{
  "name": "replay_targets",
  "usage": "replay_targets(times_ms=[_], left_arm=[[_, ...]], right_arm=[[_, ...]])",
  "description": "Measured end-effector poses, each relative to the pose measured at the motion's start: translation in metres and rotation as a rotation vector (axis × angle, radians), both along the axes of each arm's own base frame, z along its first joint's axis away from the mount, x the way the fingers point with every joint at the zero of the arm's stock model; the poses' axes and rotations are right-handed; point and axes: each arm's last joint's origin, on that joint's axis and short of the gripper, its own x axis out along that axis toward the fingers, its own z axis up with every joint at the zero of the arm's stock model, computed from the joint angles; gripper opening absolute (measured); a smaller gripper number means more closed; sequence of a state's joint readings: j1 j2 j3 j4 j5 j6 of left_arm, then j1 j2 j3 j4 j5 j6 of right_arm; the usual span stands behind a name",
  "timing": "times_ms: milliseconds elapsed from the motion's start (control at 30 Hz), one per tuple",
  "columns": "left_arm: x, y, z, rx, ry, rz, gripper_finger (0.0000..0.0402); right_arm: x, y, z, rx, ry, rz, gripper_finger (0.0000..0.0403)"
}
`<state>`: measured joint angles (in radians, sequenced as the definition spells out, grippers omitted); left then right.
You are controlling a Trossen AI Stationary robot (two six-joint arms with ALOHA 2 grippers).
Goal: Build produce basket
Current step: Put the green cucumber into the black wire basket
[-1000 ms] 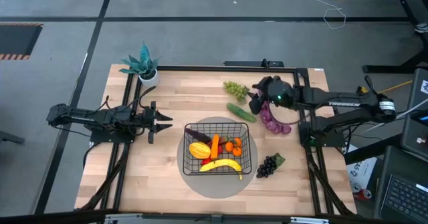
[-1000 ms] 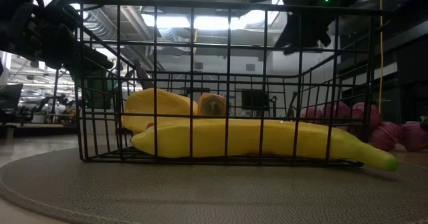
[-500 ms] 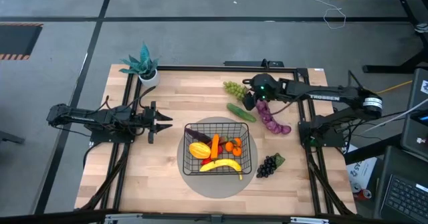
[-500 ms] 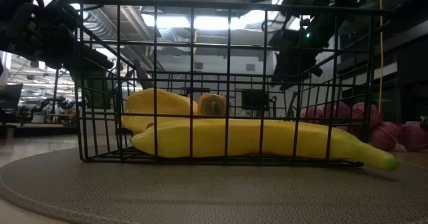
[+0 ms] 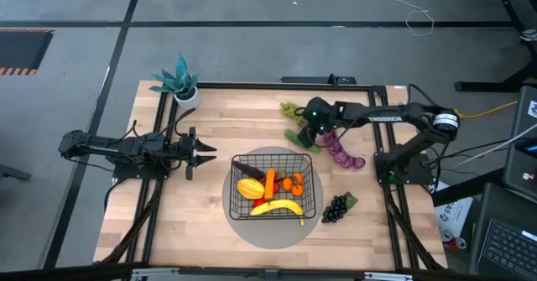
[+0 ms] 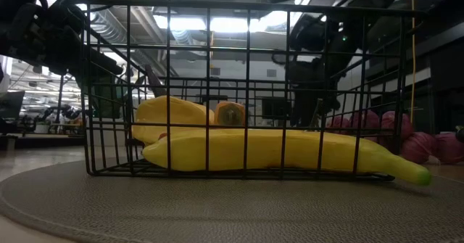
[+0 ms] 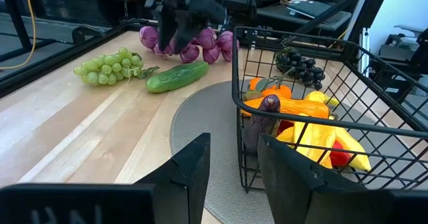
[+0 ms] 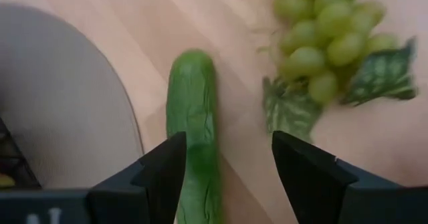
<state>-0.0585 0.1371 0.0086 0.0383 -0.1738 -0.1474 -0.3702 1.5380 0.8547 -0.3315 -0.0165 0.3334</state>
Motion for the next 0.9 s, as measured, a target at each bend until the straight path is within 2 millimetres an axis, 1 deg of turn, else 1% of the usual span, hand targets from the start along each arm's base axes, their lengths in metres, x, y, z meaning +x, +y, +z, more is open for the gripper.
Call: replay_targets(times_ms=[67, 167, 300, 700, 833, 900], left_arm=[[0.0, 0.0, 0.0, 0.0, 0.0, 0.0, 0.0121], [0.0, 0.0, 0.0, 0.0, 0.0, 0.0, 0.0121], [0.0, 0.0, 0.0, 0.0, 0.0, 0.0, 0.0121], [0.0, 0.0, 0.0, 0.0, 0.0, 0.0, 0.0121], [0.0, 0.0, 0.0, 0.0, 0.0, 0.0, 0.0121], [0.0, 0.0, 0.0, 0.0, 0.0, 0.0, 0.0121]], right_arm=[[0.0013, -0.0001, -0.0046, 0.015, 0.011, 0.008, 0.0225], [0.0021, 0.0003, -0.0063, 0.021, 0.015, 0.017, 0.0225], [0.0035, 0.0046, -0.0066, 0.048, 0.004, 0.11, 0.0225], [0.0031, 0.0062, -0.0071, 0.0, 0.028, 0.192, 0.0225], [0.0013, 0.0012, -0.0072, -0.032, 0.042, 0.183, 0.0225], [0.0006, -0.0007, -0.0072, -0.055, 0.049, 0.213, 0.0225]])
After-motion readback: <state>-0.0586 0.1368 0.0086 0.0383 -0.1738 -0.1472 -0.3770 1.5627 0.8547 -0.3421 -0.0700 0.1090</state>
